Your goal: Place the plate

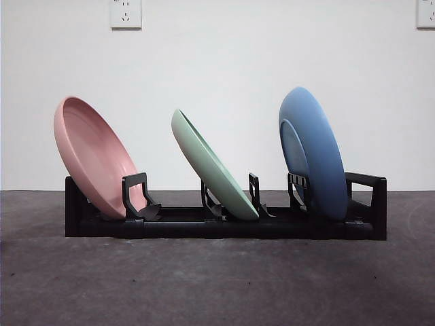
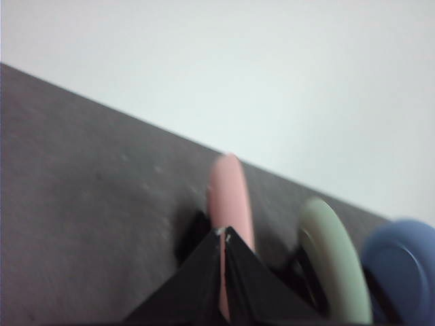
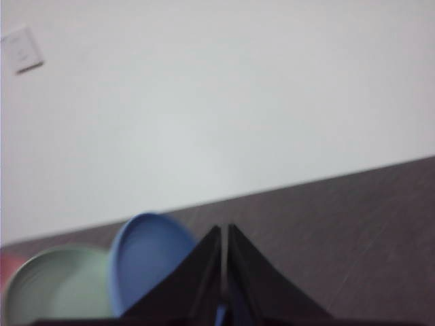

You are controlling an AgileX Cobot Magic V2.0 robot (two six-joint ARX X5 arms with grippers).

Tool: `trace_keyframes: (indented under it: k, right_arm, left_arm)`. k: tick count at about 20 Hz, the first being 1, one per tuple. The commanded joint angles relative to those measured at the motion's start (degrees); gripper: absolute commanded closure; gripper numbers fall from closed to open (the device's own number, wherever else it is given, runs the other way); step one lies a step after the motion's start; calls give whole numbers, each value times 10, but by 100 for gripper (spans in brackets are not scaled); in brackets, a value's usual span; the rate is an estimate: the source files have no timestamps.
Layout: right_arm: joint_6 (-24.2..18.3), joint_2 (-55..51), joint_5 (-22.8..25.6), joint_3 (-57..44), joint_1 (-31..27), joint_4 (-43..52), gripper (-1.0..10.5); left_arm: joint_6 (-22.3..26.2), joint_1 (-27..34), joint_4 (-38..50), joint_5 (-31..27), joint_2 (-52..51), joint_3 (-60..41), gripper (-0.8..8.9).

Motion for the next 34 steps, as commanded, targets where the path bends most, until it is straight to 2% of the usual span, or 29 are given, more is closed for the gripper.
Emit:
trace_keyframes:
  k: [1,7,13,18,20,23,26,29,34]
  right_arm:
    - [4,40,-38,66,0,-70,933]
    - [-23,143,-141,183,0,-203,933]
    - [-30,246,-188,257,1,-302,933]
    - [-80,320,-193,303,16,-355,933]
    - [-99,345,-195,314,31,-359,928]
    - [-130,373,-195,315,54,-366,669]
    - [-122,394,-195,315,73,-379,669]
    - [-80,444,-195,334,92,-397,669]
    - [-82,594,-195,444,118,-409,670]
  left_arm:
    - [24,0,-63,41,45,71,803]
    - [93,0,-200,108,152,189,803]
    - [158,-8,-341,114,259,276,803]
    - [169,-8,-417,112,341,323,803]
    - [169,-8,-427,112,366,330,768]
    - [170,-8,-424,112,373,330,504]
    - [178,-8,-413,112,372,330,500]
    - [179,-8,-410,112,372,330,501]
    - [179,-8,-410,112,372,330,501]
